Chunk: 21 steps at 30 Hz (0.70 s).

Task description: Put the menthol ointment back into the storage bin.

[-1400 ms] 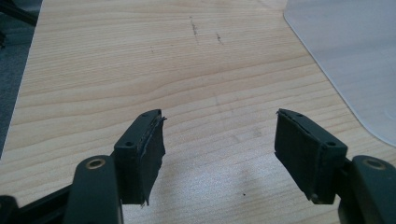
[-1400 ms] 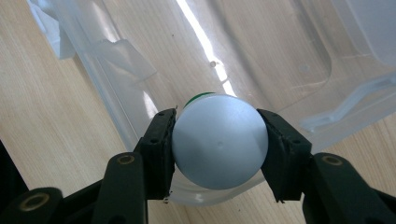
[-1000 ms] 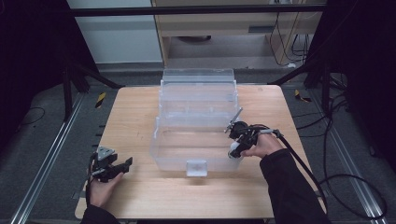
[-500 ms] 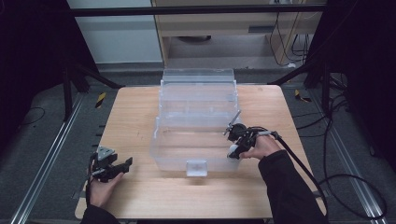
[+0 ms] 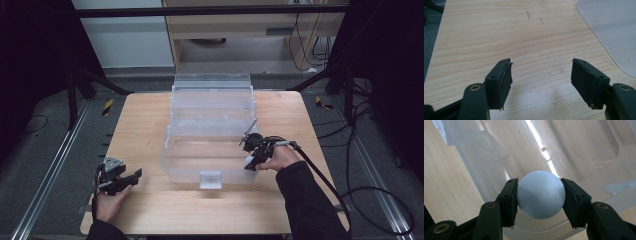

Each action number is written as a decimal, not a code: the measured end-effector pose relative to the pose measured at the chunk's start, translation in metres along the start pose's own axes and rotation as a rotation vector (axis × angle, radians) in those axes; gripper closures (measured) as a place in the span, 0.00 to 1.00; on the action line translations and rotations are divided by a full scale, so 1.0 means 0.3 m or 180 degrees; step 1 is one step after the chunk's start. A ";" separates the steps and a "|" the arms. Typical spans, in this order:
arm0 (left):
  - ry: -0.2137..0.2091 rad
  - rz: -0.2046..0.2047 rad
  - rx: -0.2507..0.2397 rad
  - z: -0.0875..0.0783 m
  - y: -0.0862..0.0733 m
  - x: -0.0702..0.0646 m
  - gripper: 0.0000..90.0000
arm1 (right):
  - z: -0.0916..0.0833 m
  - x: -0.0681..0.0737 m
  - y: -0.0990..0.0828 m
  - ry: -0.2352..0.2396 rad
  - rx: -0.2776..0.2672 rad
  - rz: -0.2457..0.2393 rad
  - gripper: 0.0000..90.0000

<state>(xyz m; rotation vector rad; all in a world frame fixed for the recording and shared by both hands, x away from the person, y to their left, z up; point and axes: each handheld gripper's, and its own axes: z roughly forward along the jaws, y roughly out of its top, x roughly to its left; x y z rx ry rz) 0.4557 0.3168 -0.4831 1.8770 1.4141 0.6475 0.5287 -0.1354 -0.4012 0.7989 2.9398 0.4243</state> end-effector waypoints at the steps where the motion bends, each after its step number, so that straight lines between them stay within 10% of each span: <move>1: -0.0002 0.0001 0.0000 0.000 0.000 0.000 0.36 | 0.002 -0.002 0.000 -0.0004 -0.0008 -0.0021 0.55; 12: -0.0001 0.0001 -0.0002 -0.001 0.000 0.000 0.36 | -0.026 0.004 -0.007 -0.0030 -0.0126 0.0052 0.50; 21: -0.0002 0.0002 -0.0004 -0.002 0.001 -0.001 0.36 | -0.107 0.022 -0.045 -0.0185 -0.0550 0.0142 0.37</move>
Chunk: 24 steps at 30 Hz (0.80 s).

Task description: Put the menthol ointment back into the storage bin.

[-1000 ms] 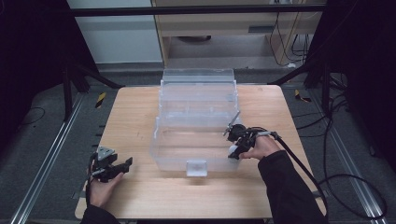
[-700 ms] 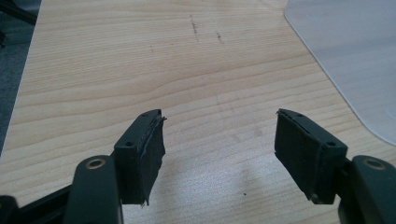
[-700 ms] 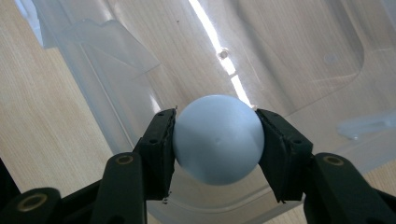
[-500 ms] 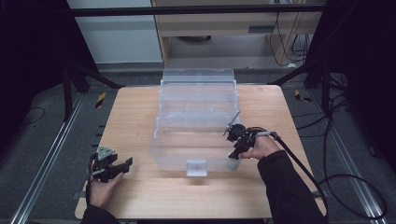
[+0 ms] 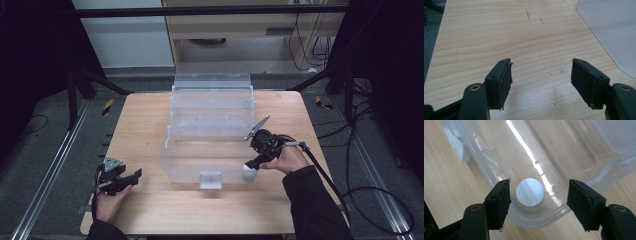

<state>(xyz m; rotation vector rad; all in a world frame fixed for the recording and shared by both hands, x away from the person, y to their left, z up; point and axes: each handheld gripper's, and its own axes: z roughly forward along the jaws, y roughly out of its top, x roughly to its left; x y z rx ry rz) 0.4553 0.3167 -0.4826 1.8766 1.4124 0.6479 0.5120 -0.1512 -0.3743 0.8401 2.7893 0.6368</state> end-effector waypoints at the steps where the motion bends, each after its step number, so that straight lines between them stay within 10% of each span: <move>1: 0.0001 0.0004 0.0002 -0.001 0.000 -0.001 0.36 | -0.012 0.003 -0.006 -0.0027 -0.0060 0.0025 0.36; 13: 0.0009 0.0004 0.0001 0.000 0.000 -0.002 0.36 | -0.124 0.008 -0.150 -0.0419 -0.0976 0.0540 0.19; 24: -0.0022 -0.0003 -0.0027 -0.004 0.000 -0.003 0.42 | -0.087 -0.001 -0.324 -0.0598 -0.1366 0.0938 0.18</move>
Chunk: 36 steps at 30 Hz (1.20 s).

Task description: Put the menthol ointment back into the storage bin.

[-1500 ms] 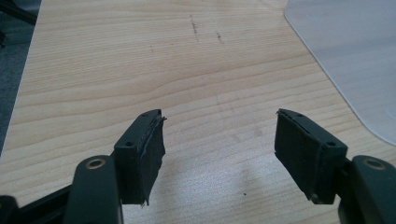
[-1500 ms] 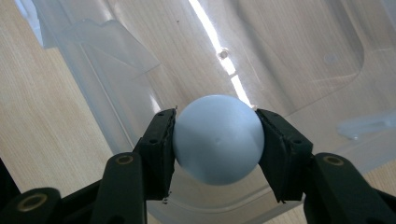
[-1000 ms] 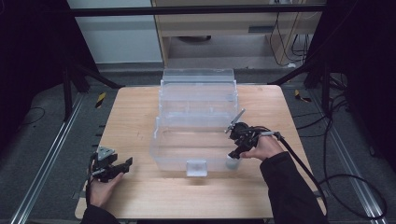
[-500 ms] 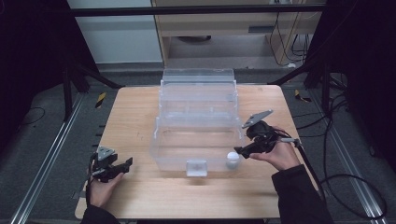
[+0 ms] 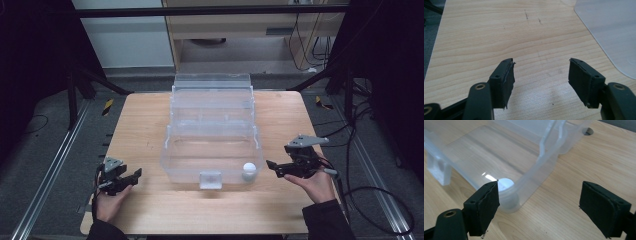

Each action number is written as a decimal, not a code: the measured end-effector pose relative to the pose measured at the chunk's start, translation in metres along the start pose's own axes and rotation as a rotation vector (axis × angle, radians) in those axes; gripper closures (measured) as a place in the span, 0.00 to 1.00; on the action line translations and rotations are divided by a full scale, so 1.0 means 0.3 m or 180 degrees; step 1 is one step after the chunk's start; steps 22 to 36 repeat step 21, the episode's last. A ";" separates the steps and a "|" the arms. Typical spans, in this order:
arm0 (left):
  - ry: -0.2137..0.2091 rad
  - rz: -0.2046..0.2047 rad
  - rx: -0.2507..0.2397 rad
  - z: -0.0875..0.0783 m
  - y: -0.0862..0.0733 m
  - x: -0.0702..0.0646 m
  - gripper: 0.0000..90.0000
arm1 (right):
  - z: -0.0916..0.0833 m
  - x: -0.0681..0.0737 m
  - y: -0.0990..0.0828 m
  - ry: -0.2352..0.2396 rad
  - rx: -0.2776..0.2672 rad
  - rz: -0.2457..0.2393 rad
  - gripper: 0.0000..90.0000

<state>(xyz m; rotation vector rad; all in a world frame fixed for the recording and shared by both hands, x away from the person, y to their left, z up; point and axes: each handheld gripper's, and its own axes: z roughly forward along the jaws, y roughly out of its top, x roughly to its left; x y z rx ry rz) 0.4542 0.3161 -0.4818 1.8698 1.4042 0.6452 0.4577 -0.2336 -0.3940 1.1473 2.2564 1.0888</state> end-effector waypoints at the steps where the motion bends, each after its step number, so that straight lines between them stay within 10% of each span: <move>1: 0.0000 0.0000 0.0000 0.000 0.000 0.000 0.43 | 0.000 0.000 0.000 0.0000 0.0000 0.0000 0.18; 17: -0.0036 0.0010 0.0012 0.000 -0.002 0.006 0.54 | 0.060 -0.118 -0.246 -0.0312 0.0069 0.0516 0.17; 36: 0.0013 0.0009 0.0020 0.005 -0.004 0.011 0.48 | 0.070 -0.134 -0.265 -0.0350 0.0128 0.0532 0.16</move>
